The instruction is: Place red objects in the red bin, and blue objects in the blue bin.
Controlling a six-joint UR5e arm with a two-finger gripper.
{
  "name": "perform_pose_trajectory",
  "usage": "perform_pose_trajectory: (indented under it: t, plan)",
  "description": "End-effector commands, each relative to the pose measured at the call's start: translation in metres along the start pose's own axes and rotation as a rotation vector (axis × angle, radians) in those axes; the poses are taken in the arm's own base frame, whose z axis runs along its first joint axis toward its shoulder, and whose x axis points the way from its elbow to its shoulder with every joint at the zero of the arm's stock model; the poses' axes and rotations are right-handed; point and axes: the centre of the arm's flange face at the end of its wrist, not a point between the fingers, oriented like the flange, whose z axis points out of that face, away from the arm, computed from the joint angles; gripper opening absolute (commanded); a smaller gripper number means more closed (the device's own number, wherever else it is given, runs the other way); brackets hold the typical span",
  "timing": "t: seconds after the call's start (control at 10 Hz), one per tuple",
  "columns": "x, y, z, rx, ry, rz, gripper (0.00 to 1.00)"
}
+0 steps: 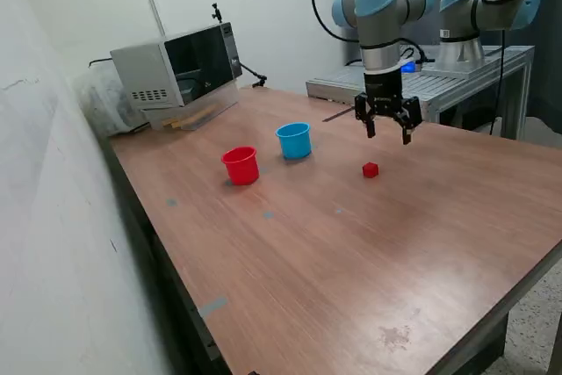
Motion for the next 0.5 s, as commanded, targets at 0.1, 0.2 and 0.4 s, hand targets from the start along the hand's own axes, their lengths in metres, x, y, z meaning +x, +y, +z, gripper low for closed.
perform_pose_trajectory:
  t: [0.1, 0.2, 0.4]
  plan:
    - [-0.007, 0.014, 0.031, -0.002, 0.000, 0.009, 1.00]
    - [-0.021, 0.022, 0.028, -0.013, 0.000, 0.032, 1.00]
    - [-0.046, 0.033, 0.022, -0.033, -0.001, 0.070, 1.00]
